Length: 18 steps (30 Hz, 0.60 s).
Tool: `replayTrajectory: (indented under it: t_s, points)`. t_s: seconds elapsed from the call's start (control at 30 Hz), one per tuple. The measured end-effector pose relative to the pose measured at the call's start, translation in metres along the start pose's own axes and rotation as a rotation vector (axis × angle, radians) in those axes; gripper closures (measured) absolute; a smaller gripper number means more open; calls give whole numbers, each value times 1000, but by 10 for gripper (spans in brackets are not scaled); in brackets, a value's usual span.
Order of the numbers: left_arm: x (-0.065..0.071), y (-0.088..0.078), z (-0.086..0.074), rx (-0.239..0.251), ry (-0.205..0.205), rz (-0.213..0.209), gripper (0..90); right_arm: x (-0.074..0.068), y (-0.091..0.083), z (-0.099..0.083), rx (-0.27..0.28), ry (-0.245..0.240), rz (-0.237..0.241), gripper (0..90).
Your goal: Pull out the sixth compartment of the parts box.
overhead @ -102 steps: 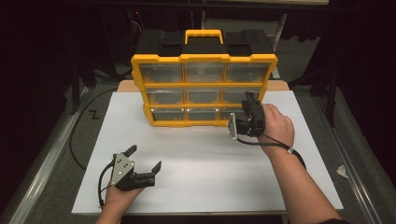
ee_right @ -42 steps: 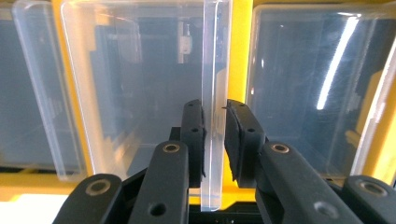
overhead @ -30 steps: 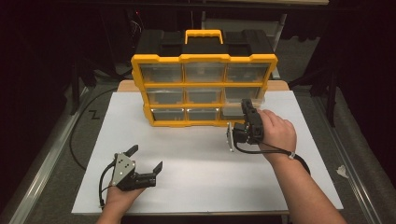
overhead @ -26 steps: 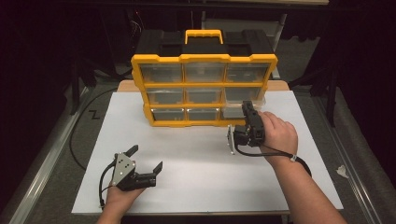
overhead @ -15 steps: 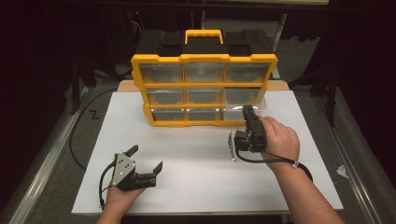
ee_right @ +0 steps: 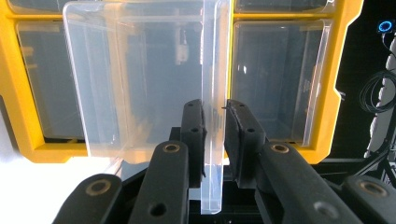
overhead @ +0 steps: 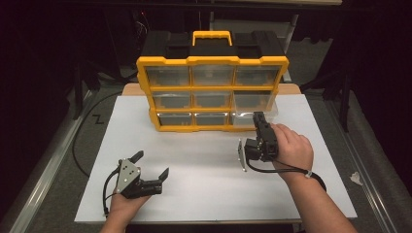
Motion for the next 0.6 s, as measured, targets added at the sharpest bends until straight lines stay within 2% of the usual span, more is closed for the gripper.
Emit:
replayTrajectory:
  t_s: [0.5,0.6]
  points:
    - [0,0,0,-2,2,0,2,-4,-4,-1,4,8,-10,794]
    - [0,0,0,-2,1,0,2,-6,-3,-1,2,12,-12,761]
Point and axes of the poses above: each handheld gripper's, and its own axes: y roughly forward along the jaws, z roughly out of its top, x roughly to its right, the point moved 2 cm from there along y, roughly forward along the jaws, and after that the axes turned 7 degrees about x, right-handed, at the moved point
